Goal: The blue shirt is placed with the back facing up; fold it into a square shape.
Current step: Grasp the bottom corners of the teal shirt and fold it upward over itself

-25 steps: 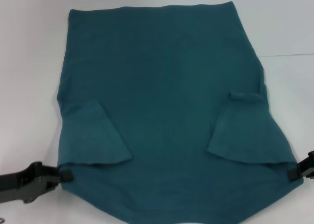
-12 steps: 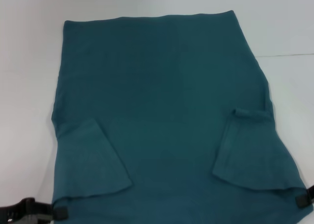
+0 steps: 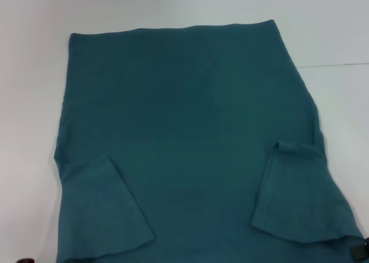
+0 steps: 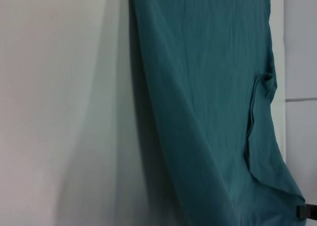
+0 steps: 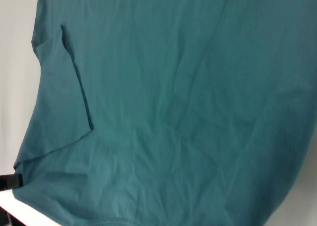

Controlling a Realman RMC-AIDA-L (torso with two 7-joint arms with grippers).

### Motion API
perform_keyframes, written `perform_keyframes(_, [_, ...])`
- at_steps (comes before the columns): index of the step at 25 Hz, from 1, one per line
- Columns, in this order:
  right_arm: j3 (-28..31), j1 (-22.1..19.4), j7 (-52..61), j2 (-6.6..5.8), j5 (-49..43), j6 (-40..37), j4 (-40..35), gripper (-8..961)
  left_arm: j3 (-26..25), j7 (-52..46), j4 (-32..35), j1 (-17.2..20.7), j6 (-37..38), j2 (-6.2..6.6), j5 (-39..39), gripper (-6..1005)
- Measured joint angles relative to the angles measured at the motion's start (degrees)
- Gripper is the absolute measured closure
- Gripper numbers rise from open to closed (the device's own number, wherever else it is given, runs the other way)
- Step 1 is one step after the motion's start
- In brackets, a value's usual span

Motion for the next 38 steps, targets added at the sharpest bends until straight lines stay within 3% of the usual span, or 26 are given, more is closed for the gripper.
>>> perform_keyframes(3, [1.22,0.45,-1.39,0.02,0.49,0.35,0.02,903,-0.04,0.02,-0.33,-0.64,0.34,0.14,-1.00,979])
perform_keyframes(10, [2.89,3.39,-3.79,-0.57,7.18,0.25,0.66,903,-0.19,-2.43,-5.10,-7.33,0.87,2.56,-6.78,979])
perform_keyframes(15, [2.89,4.59,-2.86,-0.94,13.96,0.41,0.19,903,-0.23,-6.04,-6.03,-9.97,-0.28,3.29,-10.25,978])
perform_keyframes(24, [5.37,5.43,1.20,-1.34,18.84,8.09,0.11,901,-0.24,-13.20,-7.15,-13.81,-12.00,4.64,-15.49,979])
perform_keyframes(32, [5.36,7.62,0.96,-0.52,21.98,19.60,0.62,900,2.23,-13.68,-10.97,-18.28,-26.66,4.31,-15.40,978])
perform_keyframes(38, [0.71,9.74,-2.08,2.37,22.01,35.25,3.45,900,8.94,-13.31,-13.46,-20.69,-38.33,2.90,-15.25,978])
